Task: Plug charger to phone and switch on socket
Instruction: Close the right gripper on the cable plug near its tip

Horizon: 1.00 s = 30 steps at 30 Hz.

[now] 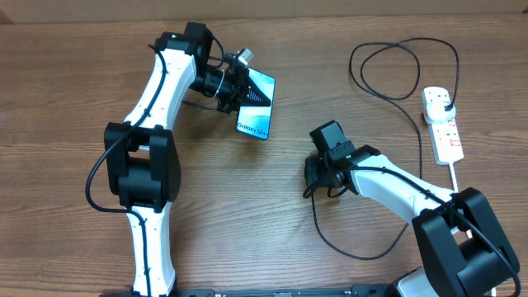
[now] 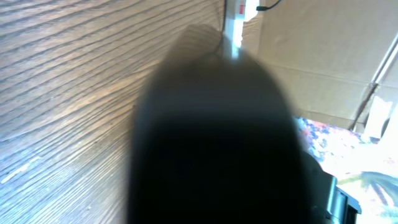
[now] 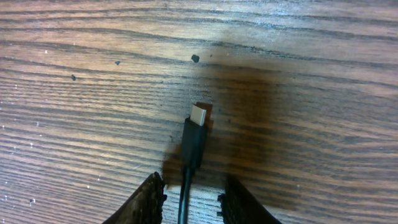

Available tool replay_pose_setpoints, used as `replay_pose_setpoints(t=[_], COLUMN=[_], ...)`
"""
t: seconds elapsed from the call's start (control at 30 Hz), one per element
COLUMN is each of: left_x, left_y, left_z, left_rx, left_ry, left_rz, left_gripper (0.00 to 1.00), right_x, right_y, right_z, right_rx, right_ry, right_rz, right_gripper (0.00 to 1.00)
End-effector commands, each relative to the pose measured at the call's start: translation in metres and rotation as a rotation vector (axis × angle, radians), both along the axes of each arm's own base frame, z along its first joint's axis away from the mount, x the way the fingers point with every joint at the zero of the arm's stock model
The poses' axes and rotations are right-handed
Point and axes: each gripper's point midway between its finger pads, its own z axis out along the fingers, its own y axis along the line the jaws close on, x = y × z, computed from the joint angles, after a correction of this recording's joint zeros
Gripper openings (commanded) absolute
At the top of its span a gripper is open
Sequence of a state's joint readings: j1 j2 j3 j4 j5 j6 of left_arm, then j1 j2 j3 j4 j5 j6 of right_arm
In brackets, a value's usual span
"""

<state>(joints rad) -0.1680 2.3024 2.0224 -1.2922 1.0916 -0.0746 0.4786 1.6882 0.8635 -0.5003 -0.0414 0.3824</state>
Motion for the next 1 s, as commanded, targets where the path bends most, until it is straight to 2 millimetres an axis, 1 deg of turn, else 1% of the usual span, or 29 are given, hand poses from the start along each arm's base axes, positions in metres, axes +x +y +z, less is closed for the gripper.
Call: replay_pose_setpoints(t=[0.0,0.03,0.17,0.3,0.4,0.67,0.97], left_x=[0.001,0.000,0.001,0.001,0.001,0.003,0.003], left_y=[0.002,0.002,0.001,0.001,0.001,0.000,0.000], left_z=[0.001,0.001,0.002,0.002,0.002,0.003,0.003], left_rx=[0.005,0.004,-0.004,-0.004,-0.004,-0.007,-0.011], left_ry=[-0.013,-0.012,-0.017,-0.019,-0.019,-0.030,-0.030], left_rz=[-0.004,-0.004,-0.003,-0.005,-0.005,-0.005,-0.005], left_gripper=[0.04,0.04,0.04,0.04,0.04,0.04,0.04], right_x=[-0.006,-0.006,-0.004,-0.004,-0.003,0.015,0.014], right_y=[0.000,0.000,0.000,0.000,0.001,0.003,0.000], right_z=[-0.006,-0.006,-0.006,-0.006,-0.006,0.000,-0.006], right_rx=[-0.002,-0.002,0.000,0.000,0.002,0.005,-0.017], right_ry=[0.023,0.023,0.017,0.016,0.012,-0.071,-0.061], right_rz=[-0.007,-0.006,-0.004,-0.004,-0.004,-0.015,-0.019], right_gripper=[0.31,0.30,0.21,0.21,0.16,0.20,0.22])
